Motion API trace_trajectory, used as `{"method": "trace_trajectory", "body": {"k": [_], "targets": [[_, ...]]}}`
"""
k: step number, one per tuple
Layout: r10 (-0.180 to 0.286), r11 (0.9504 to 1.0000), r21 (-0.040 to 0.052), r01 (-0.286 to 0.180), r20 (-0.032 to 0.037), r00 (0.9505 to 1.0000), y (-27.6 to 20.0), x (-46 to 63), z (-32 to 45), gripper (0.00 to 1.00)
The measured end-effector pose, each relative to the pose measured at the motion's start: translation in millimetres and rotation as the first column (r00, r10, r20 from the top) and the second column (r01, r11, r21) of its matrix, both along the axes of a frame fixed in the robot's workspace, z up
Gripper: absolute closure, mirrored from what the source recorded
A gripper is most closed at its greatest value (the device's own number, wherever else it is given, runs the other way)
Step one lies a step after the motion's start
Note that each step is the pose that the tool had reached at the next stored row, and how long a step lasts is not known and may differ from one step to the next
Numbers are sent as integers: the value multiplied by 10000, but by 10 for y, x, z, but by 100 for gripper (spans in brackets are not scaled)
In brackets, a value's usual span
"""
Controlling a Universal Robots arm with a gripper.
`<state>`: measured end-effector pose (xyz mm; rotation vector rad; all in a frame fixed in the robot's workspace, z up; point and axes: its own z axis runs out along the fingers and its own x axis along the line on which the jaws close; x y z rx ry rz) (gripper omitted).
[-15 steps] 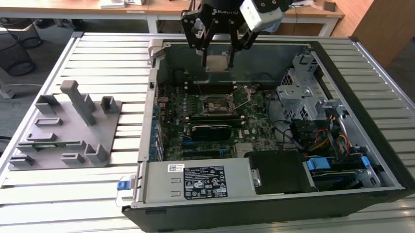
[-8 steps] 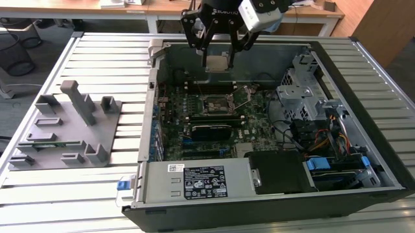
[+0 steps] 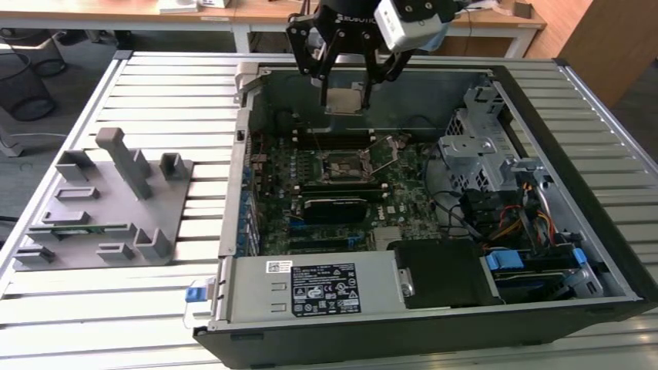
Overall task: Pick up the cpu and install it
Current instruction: 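Place the cpu into insertion slot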
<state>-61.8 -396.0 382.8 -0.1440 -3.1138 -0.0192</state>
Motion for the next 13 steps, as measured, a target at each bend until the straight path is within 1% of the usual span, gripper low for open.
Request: {"method": "trace_trajectory", "body": {"k": [13], "targets": [[-557, 9984, 2, 557, 1, 9984, 0, 0, -1, 46]]}}
